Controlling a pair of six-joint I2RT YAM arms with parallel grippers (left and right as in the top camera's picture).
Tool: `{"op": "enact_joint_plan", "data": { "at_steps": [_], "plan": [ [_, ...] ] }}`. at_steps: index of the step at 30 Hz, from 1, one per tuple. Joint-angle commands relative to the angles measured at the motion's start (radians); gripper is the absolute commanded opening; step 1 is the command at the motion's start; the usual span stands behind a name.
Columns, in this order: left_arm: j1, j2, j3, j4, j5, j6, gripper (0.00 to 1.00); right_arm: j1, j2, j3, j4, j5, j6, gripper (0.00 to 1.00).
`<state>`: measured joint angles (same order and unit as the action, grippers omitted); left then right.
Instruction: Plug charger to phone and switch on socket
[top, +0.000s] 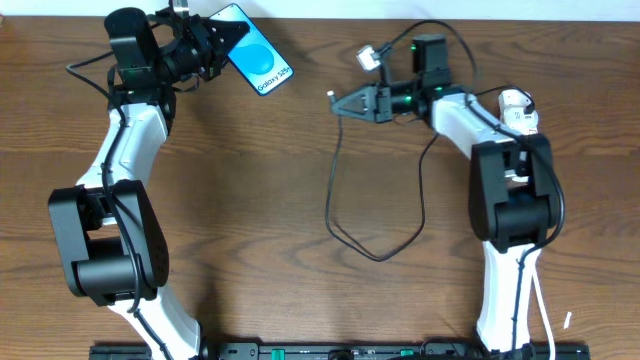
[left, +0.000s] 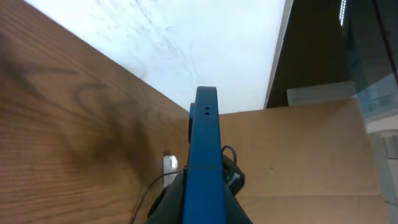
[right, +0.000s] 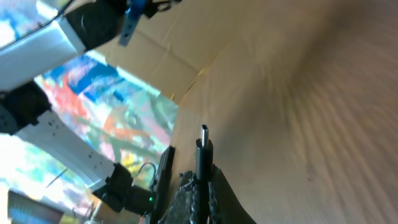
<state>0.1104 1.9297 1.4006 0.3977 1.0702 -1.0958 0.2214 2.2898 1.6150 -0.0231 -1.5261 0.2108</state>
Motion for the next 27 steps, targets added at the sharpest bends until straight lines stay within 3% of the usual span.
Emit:
{"op": "enact_joint_plan", "data": {
  "at_steps": [1, 12, 27],
  "plan": [
    [0.005, -0.037, 0.015, 0.040, 0.016, 0.082, 0.07, 0.045, -0.018, 0.007, 0.073, -0.035, 0.110, 0.01],
    [0.004, -0.037, 0.015, 0.196, 0.071, 0.138, 0.07, 0.108, -0.018, 0.007, 0.348, -0.035, 0.322, 0.01],
    [-0.032, -0.037, 0.015, 0.195, 0.070, 0.142, 0.07, 0.130, -0.018, 0.007, 0.370, -0.035, 0.346, 0.01]
  ]
}}
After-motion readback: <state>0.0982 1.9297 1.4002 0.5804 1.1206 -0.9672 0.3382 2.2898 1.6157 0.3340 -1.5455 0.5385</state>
